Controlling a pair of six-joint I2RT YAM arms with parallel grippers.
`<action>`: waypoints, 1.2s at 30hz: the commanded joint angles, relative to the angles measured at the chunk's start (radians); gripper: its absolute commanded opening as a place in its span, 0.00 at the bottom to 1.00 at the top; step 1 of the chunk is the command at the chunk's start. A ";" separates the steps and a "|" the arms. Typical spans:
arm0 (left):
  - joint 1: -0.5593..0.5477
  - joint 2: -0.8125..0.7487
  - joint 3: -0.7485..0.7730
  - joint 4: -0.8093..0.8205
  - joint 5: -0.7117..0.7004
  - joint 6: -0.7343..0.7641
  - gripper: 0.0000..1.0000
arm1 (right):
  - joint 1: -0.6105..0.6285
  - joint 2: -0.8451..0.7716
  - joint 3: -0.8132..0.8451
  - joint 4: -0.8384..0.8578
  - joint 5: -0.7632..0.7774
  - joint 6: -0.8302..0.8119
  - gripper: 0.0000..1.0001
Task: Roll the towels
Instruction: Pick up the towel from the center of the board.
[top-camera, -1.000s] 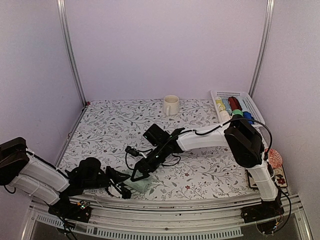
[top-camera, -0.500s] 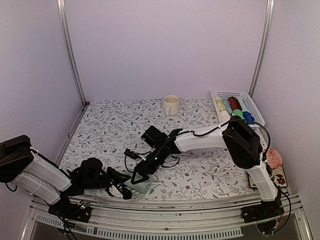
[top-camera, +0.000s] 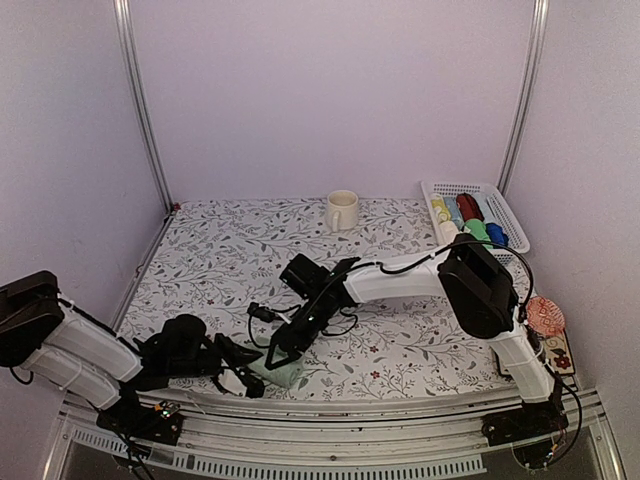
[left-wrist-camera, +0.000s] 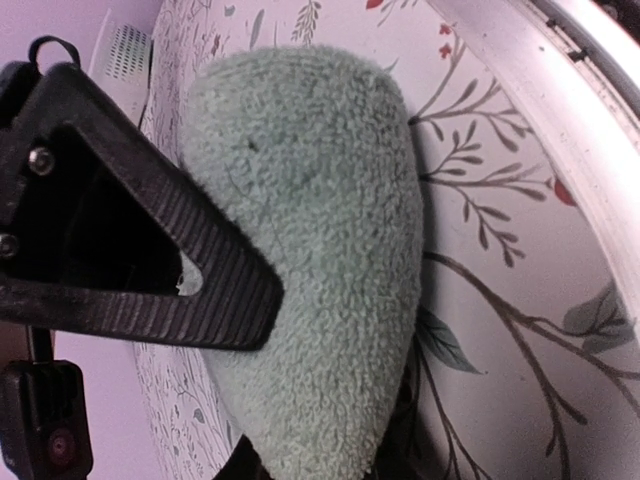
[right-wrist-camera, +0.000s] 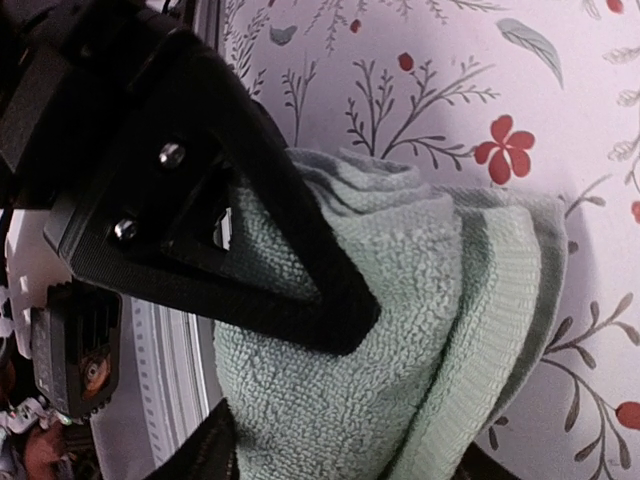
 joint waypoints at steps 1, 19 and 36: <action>0.006 -0.010 0.006 -0.089 0.009 -0.025 0.07 | 0.010 0.053 0.012 -0.082 -0.006 -0.015 0.43; 0.194 -0.591 0.121 -0.464 0.218 -0.284 0.97 | -0.104 -0.264 -0.215 0.109 0.226 0.050 0.02; 0.315 -0.486 0.127 -0.418 0.095 -0.445 0.97 | -0.443 -0.842 -0.547 0.249 0.876 0.109 0.02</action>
